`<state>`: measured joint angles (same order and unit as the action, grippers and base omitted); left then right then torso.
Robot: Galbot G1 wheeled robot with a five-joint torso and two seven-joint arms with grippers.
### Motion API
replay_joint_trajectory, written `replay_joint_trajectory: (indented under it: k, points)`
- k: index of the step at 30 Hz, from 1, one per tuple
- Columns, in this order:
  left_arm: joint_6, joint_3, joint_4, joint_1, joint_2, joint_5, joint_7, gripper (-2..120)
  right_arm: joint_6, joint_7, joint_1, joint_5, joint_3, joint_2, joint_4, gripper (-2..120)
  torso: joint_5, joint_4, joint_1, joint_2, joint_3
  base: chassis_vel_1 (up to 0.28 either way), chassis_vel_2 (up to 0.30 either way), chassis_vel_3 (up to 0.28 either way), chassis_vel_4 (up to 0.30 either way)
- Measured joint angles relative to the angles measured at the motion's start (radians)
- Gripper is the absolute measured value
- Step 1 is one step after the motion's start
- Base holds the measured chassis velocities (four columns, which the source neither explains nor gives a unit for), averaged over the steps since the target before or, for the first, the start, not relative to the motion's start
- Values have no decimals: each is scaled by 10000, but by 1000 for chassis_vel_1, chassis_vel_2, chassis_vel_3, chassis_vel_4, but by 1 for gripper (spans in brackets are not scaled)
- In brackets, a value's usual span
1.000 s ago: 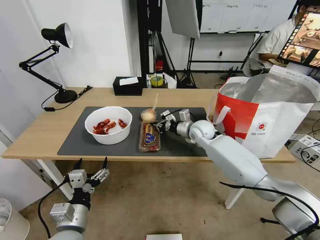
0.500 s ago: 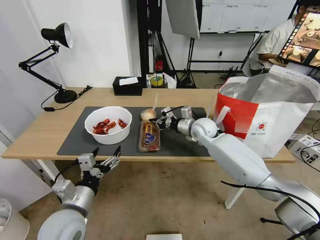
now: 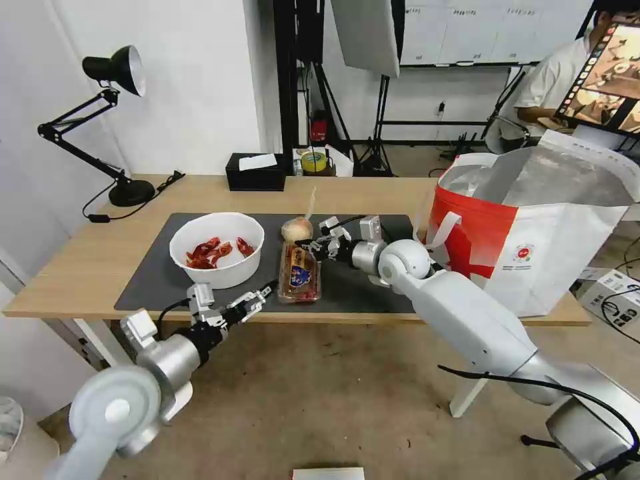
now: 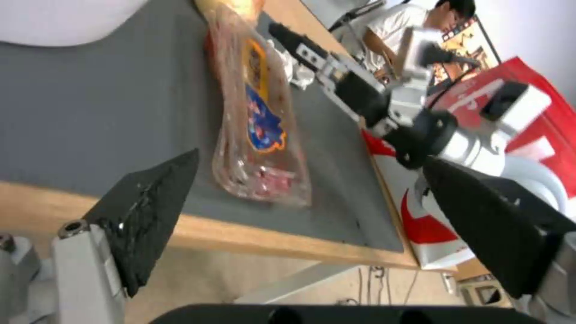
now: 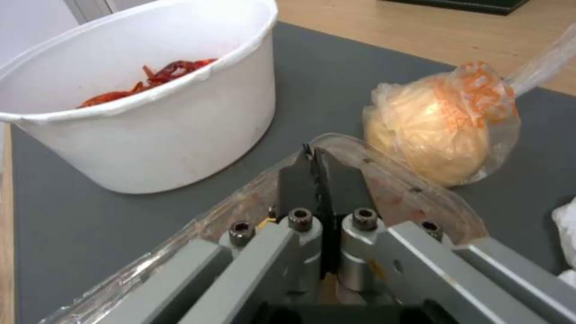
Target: Pick up the trash from the table and place it into the takeout bag.
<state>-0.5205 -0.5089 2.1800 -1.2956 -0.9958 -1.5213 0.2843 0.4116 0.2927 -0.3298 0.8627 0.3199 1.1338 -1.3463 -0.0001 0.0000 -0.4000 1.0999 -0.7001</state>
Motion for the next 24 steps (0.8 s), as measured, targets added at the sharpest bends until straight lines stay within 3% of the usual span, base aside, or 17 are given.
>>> replay_joint_trajectory:
  k: [5,9,24]
  points:
    - [-399,308,-1097,1059,234,-616,-76,100,-11,1,-29,-2,-61,-12,14,0,-1,0,-1,0,0,0,0,0,0]
    - [-487,484,-1489,1471,323,-702,-193,100,-23,0,-30,-2,-89,-8,26,0,0,0,-1,0,0,0,0,0,0]
    - [-625,1188,-2098,2076,130,-658,-311,100,-49,-4,-99,8,-214,-84,-71,0,2,0,0,0,1,0,0,0,0]
